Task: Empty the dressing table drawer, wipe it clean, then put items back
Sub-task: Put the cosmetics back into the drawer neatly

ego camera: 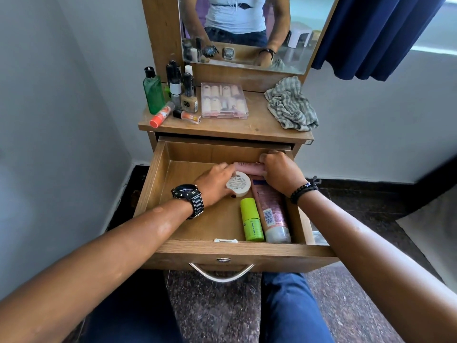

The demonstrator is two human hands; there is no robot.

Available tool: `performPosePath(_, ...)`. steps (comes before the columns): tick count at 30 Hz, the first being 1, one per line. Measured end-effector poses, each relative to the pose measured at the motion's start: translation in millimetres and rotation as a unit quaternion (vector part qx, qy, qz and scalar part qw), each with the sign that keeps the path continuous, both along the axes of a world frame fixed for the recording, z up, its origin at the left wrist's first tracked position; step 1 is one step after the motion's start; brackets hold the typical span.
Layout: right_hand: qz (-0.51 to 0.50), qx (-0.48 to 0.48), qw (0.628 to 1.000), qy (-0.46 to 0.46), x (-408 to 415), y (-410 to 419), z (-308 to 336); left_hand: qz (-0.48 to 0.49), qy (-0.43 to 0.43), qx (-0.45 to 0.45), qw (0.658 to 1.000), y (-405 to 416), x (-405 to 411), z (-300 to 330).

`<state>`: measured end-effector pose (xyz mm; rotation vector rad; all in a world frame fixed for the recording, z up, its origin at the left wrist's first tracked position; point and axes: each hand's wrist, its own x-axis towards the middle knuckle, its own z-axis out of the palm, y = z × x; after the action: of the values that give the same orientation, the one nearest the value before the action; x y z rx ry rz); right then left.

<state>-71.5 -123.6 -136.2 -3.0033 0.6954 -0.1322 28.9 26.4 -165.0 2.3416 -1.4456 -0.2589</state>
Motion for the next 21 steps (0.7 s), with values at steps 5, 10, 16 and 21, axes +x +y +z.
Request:
performPosePath(5, -0.012, 0.07, 0.995, -0.068, -7.9, 0.2, 0.5, -0.008, -0.024, -0.012, 1.0, 0.2, -1.8, -5.4)
performPosePath(10, -0.016, 0.132, 0.986, -0.105, -15.4, 2.0, 3.6, -0.002, 0.017, -0.018, 1.0, 1.3, 1.2, -3.6)
performPosePath(16, 0.007, 0.216, 0.964, -0.154, -8.3, 10.4, 30.7, 0.005, 0.029, -0.084, 0.996, 5.6, 4.3, 16.2)
performPosePath(21, 0.008, 0.218, 0.935, -0.28, 24.7, 22.6, 55.9, 0.075, 0.027, -0.268, 0.96, 1.0, 10.9, 50.8)
